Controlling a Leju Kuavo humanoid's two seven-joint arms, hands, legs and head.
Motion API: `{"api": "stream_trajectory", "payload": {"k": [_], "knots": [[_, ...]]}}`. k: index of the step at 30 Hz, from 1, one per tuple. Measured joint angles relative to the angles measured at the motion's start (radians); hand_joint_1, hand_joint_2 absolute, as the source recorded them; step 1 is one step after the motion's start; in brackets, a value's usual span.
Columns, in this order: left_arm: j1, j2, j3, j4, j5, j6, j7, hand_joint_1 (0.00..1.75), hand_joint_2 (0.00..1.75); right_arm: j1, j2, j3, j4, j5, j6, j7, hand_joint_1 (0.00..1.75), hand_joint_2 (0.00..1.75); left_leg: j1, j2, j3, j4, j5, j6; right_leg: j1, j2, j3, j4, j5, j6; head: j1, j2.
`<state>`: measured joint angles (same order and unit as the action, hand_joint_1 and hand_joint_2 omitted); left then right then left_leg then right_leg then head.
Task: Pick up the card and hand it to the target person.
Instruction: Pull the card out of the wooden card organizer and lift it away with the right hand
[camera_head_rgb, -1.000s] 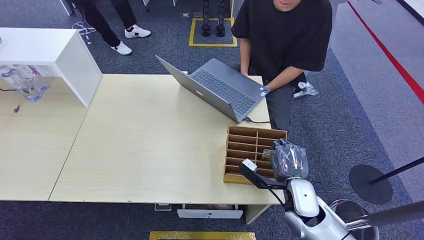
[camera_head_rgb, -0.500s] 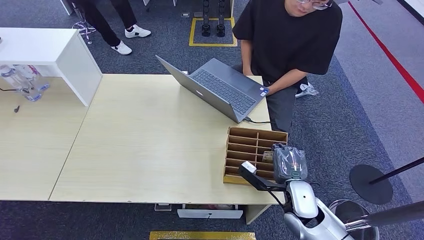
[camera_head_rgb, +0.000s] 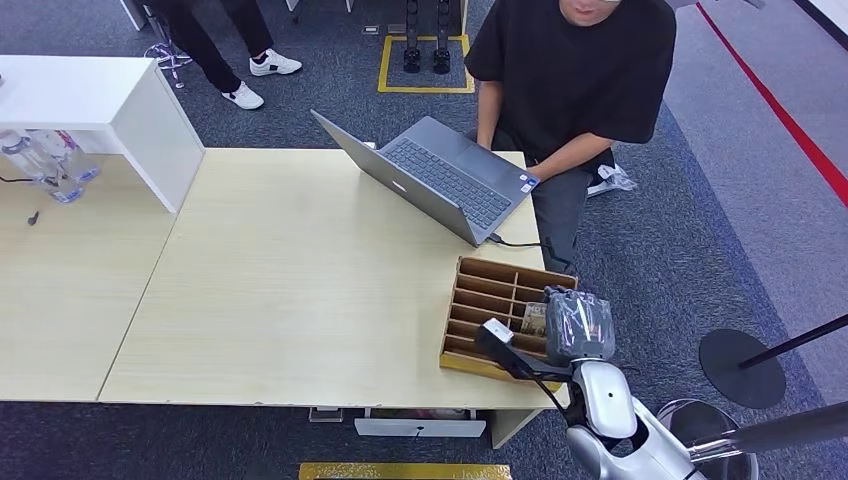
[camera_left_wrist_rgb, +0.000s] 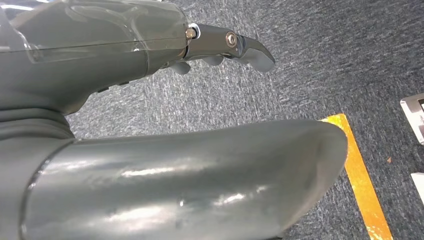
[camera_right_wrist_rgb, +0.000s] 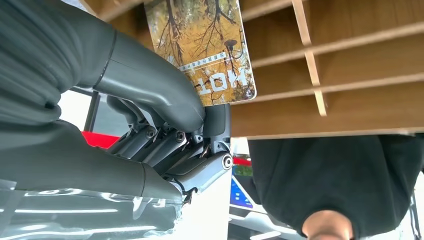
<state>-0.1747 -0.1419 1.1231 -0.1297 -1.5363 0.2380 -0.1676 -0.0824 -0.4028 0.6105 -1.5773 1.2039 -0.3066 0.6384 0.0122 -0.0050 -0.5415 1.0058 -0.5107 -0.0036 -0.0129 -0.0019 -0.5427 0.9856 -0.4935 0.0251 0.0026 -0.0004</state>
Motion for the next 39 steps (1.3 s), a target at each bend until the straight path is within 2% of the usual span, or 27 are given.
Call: {"api": "stream_trajectory", "payload": {"k": [14,22,39], "knots": [[0.001,0.000,0.000,0.000,0.000,0.000,0.000,0.00,0.00,0.007,-0.002,-0.007,-0.059,0.019,-0.006,0.000,1.61,1.75,0.000,0.000,0.000,0.000,0.000,0.000,0.000,0.000,0.000,0.000,0.000,0.000,0.000,0.000],[0.001,0.000,0.000,0.000,0.000,0.000,0.001,0.00,0.00,0.015,-0.002,-0.025,-0.068,0.038,-0.058,0.004,1.61,1.75,0.000,0.000,0.000,0.000,0.000,0.000,0.000,0.000,0.000,0.000,0.000,0.000,0.000,0.000],[0.001,0.000,0.000,0.000,0.000,-0.001,0.004,0.00,0.00,0.020,-0.002,-0.152,-0.165,0.108,-0.172,0.003,1.52,1.75,0.000,0.000,0.000,0.000,0.000,0.000,0.000,0.000,0.000,0.000,0.000,0.000,0.000,0.000]]}}
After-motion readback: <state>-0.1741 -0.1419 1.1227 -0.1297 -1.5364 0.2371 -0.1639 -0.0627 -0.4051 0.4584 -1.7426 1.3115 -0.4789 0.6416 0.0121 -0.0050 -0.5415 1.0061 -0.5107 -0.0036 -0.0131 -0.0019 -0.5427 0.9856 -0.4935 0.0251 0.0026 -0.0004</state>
